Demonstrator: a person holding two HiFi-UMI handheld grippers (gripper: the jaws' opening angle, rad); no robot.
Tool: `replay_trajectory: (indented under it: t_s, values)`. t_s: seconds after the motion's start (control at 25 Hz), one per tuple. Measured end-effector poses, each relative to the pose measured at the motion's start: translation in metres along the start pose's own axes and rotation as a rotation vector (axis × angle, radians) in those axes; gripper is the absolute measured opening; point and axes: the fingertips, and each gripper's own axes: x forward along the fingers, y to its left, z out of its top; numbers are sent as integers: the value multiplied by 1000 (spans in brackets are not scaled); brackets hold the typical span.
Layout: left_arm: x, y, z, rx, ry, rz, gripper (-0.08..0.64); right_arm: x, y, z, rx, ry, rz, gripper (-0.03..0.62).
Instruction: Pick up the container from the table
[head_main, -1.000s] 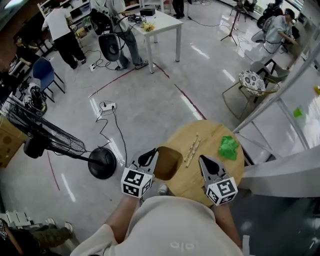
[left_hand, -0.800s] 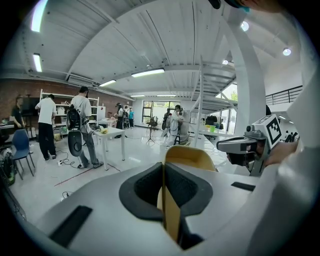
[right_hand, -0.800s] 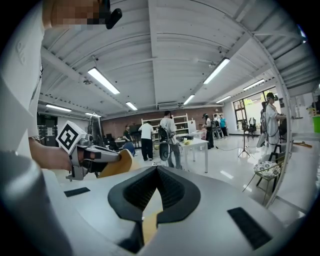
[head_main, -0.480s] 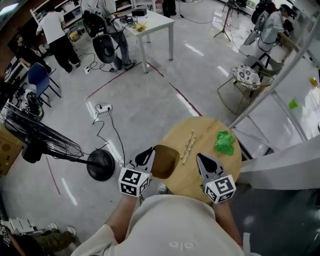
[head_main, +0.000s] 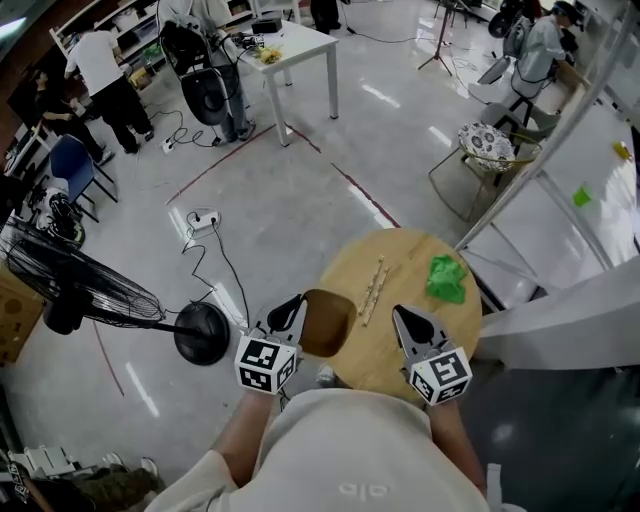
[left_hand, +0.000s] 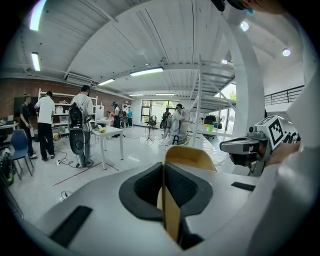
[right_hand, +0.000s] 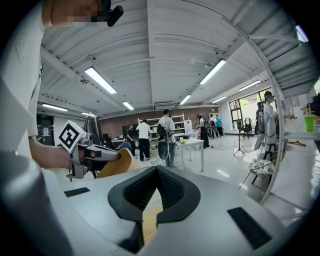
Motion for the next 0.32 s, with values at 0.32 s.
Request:
replay_trajectory:
  t_s: [0.32]
  values:
    - [8, -4, 2, 6, 3, -15, 29, -3, -9, -1, 9, 3, -25, 25]
